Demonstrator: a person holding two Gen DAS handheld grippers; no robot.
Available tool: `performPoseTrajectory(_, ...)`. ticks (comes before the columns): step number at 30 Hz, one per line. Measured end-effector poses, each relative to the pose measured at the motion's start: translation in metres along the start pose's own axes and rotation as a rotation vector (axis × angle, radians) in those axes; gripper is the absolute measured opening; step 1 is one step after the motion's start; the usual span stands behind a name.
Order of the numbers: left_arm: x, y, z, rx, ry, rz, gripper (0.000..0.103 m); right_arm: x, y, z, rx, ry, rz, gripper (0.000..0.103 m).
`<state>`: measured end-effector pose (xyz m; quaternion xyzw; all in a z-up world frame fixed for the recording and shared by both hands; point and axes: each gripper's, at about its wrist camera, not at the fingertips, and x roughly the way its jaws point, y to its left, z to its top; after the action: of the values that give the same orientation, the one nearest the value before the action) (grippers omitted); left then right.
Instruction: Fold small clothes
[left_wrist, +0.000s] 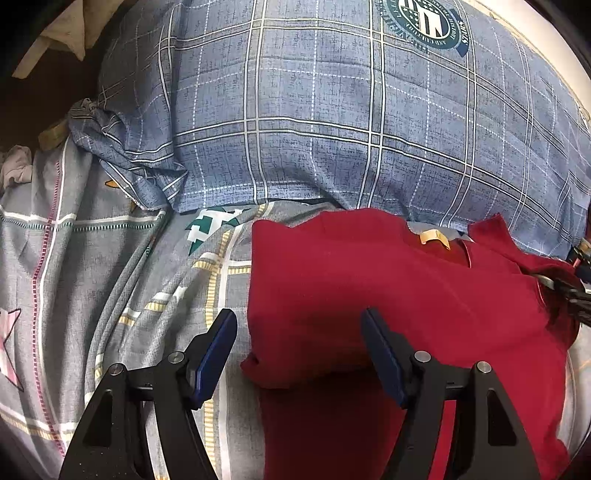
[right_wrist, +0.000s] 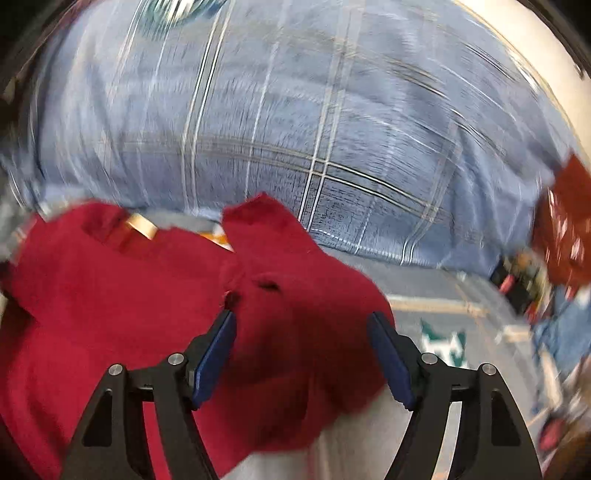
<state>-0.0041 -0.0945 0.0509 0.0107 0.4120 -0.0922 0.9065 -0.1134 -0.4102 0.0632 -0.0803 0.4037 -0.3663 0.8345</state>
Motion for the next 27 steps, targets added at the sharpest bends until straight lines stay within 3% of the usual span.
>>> performPoseTrajectory(3, 0.001, 0.0, 0.002, -0.004, -0.001, -0.007, 0.07, 0.032, 0.017, 0.01, -0.166, 0.053, -0.083, 0.075)
performPoseTrajectory(4, 0.002, 0.0, 0.003, -0.002, -0.003, -0.005, 0.069, 0.043, 0.019, 0.013, -0.2, 0.067, -0.098, 0.07)
performPoseTrajectory(6, 0.002, 0.0, 0.003, -0.002, -0.005, 0.0, 0.07, 0.056, 0.015, 0.019, -0.187, 0.083, -0.07, 0.036)
performPoseTrajectory(7, 0.001, 0.001, 0.003, -0.003, -0.006, 0.0, 0.069, 0.061, 0.008, 0.023, -0.142, 0.103, -0.023, 0.002)
performPoseTrajectory(9, -0.002, 0.004, 0.004, -0.012, -0.012, -0.005, 0.07, 0.056, -0.01, 0.031, -0.025, 0.105, 0.086, 0.004)
performPoseTrajectory(13, -0.014, 0.017, 0.008, -0.052, -0.045, -0.003, 0.07, 0.002, -0.033, 0.042, 0.098, 0.003, 0.339, 0.004)
performPoseTrajectory(17, -0.026, 0.038, 0.009, -0.117, -0.073, 0.001, 0.07, -0.067, -0.026, 0.05, 0.066, -0.088, 0.565, 0.004)
performPoseTrajectory(23, -0.039, 0.062, 0.008, -0.204, -0.094, -0.012, 0.069, -0.114, 0.027, 0.061, -0.068, -0.075, 0.978, 0.006)
performPoseTrajectory(25, -0.038, 0.061, 0.008, -0.197, -0.094, -0.015, 0.069, -0.102, 0.056, 0.068, -0.102, -0.011, 1.03, 0.009)
performPoseTrajectory(27, -0.035, 0.059, 0.007, -0.182, -0.084, -0.016, 0.07, -0.076, 0.086, 0.073, -0.126, 0.058, 0.984, 0.01)
